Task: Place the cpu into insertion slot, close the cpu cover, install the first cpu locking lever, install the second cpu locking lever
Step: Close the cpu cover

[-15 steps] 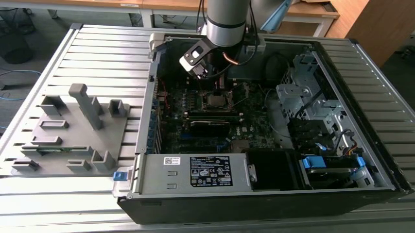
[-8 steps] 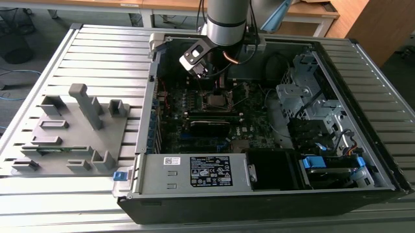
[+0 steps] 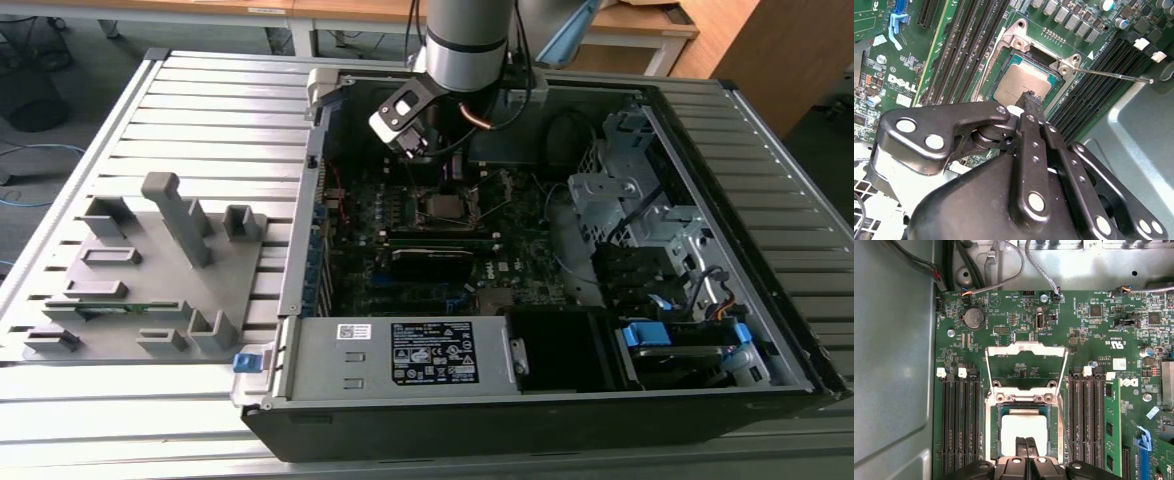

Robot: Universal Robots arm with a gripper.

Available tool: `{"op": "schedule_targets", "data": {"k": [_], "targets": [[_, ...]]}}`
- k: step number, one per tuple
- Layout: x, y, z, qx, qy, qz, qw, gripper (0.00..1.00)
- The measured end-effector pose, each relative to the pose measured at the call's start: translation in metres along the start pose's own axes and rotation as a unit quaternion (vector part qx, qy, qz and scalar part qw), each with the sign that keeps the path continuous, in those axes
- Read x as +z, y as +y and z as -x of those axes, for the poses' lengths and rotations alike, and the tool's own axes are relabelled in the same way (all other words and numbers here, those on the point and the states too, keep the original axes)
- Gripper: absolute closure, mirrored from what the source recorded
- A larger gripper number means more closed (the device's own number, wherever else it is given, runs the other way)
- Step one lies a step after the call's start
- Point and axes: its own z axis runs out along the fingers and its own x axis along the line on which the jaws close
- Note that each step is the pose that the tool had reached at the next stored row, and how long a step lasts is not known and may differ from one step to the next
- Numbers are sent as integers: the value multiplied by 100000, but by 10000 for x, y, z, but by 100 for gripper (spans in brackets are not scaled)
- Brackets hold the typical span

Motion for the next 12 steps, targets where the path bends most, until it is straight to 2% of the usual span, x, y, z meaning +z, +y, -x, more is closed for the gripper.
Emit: {"op": "schedule_targets", "data": {"k": [2,12], "targets": [[-77,2,-3,0,-7,-5,100000,89],[-96,3,-3,-2,-11,-6,100000,89]]}}
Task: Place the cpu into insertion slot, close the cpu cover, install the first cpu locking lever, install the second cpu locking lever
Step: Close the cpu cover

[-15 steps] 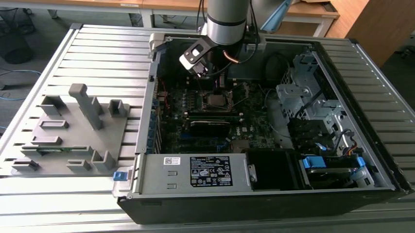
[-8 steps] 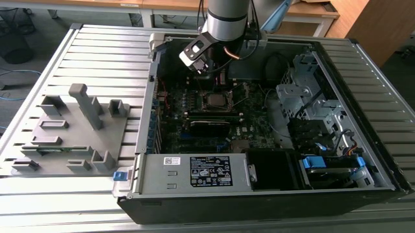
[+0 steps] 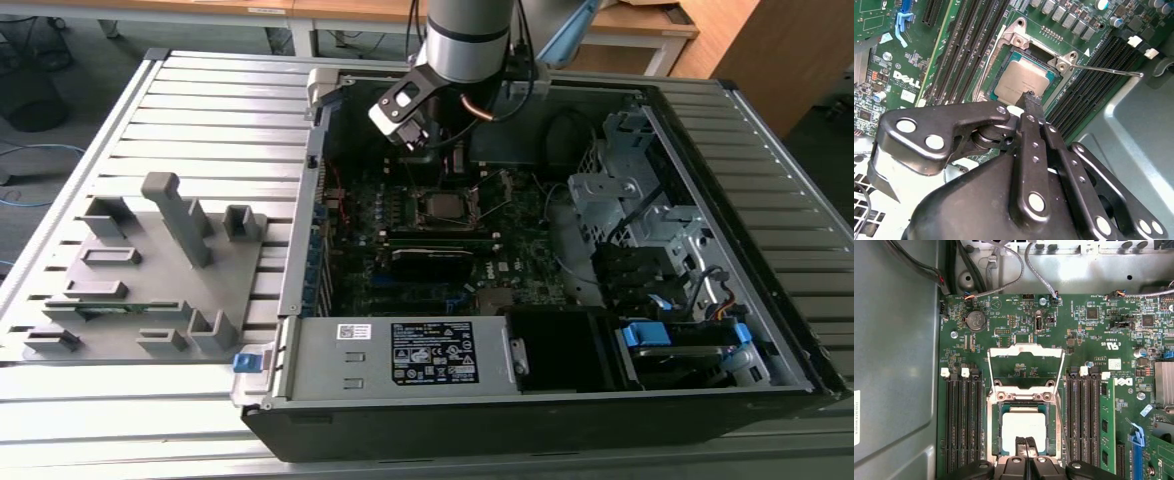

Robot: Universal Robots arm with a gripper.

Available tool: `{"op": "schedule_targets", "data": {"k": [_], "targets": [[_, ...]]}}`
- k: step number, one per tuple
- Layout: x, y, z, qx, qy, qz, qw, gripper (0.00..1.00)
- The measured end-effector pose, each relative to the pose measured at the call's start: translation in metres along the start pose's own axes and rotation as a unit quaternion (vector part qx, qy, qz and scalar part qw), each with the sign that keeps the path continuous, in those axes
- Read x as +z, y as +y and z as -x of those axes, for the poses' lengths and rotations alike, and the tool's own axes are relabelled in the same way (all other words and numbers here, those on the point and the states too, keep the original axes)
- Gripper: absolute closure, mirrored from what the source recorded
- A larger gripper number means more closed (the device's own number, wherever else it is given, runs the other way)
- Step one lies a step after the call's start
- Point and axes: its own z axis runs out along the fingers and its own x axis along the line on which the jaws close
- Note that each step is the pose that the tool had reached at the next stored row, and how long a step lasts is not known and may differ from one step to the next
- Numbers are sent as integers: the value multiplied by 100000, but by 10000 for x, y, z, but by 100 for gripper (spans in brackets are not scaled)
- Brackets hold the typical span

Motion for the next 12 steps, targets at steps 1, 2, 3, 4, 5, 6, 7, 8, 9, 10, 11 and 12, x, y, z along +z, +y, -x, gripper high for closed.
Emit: {"op": "schedule_targets", "data": {"k": [1,2,3,4,5,6,7,8,9,10,11,12], "targets": [[-3,0,0,0,2,0,100000,89],[-5,0,0,2,2,-1,100000,89],[-6,0,0,1,0,1,100000,89],[-8,0,0,2,-5,-3,100000,89],[-10,0,0,2,-2,0,100000,89],[-12,0,0,2,-3,-3,100000,89],[-14,0,0,2,-2,1,100000,89],[-15,1,-1,1,2,2,100000,89],[-18,1,-1,-1,-3,-2,100000,89],[-21,1,-1,0,-5,-4,100000,89],[-24,1,-1,3,-4,-3,100000,89],[-27,1,-1,1,-2,-2,100000,89]]}}
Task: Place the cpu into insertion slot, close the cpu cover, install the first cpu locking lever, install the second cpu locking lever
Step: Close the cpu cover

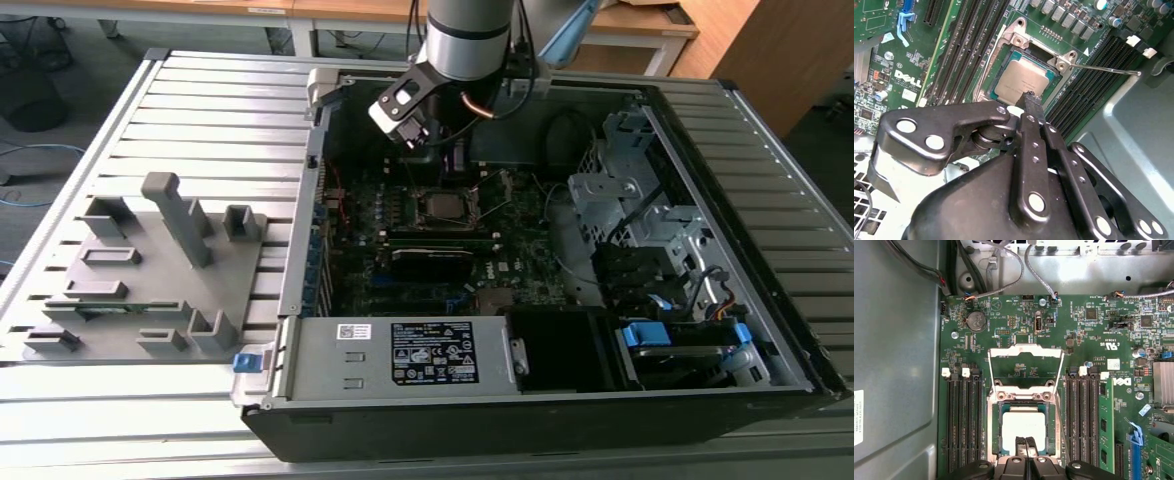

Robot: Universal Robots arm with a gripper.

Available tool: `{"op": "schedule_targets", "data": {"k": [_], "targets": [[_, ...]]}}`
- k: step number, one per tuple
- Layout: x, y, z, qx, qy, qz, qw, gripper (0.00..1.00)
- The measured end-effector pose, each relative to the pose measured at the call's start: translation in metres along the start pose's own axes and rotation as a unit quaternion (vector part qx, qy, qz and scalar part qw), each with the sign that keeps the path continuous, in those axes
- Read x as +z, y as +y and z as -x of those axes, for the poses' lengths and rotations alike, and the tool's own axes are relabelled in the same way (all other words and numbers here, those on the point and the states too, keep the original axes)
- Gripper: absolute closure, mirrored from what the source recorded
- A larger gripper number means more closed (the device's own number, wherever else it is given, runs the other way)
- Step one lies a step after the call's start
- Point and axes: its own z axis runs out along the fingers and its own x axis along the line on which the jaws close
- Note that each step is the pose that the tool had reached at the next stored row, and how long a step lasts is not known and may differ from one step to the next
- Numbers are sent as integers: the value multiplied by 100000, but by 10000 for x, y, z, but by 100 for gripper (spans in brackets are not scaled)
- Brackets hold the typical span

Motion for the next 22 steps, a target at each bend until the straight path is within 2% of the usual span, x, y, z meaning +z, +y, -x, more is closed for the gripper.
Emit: {"op": "schedule_targets", "data": {"k": [18,22], "targets": [[-34,1,-1,-1,9,5,100000,89],[-64,2,-2,0,2,3,100000,89]]}}
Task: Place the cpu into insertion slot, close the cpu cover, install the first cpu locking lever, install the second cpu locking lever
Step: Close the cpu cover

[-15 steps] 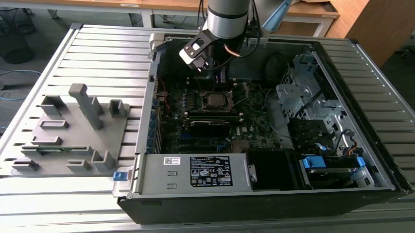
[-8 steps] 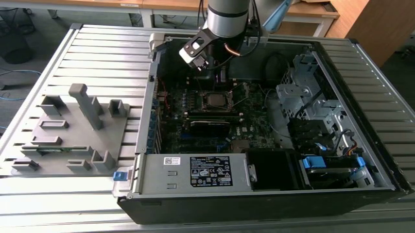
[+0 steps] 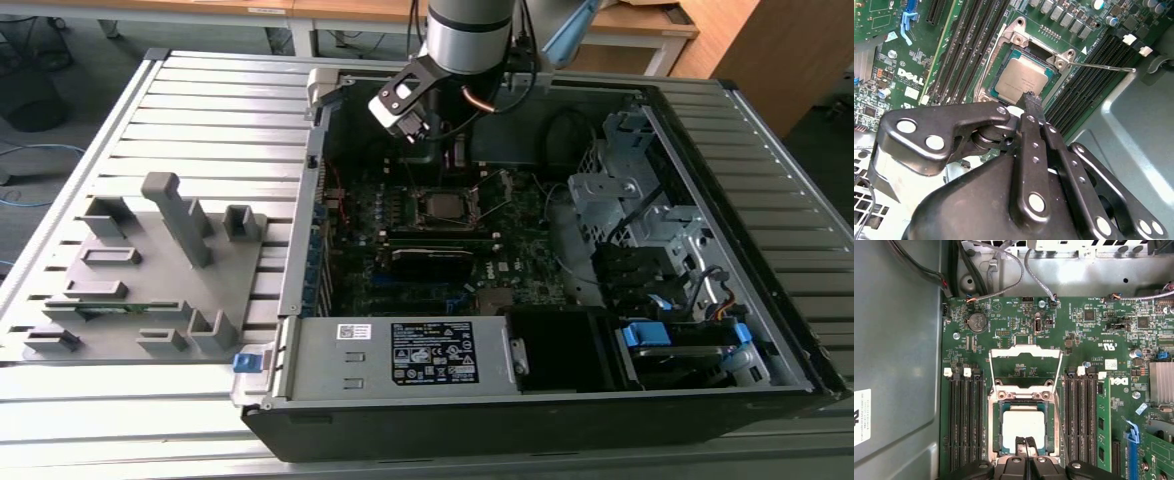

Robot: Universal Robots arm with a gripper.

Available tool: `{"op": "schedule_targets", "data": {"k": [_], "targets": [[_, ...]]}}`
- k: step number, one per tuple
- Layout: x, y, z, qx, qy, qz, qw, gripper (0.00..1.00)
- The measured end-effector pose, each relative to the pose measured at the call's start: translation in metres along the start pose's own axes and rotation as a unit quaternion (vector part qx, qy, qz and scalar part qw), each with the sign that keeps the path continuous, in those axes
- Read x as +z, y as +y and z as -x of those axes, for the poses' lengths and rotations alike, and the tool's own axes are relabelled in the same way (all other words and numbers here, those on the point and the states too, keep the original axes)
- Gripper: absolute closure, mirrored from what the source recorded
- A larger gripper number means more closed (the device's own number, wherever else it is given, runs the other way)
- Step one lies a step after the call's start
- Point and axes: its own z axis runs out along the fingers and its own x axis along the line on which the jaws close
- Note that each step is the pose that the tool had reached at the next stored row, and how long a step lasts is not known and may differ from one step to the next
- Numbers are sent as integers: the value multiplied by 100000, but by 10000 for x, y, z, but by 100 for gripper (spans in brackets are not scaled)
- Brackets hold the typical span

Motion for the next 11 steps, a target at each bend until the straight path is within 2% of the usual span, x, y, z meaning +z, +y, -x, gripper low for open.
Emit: {"op": "schedule_targets", "data": {"k": [11], "targets": [[-128,5,-5,0,2,-1,100000,89]]}}
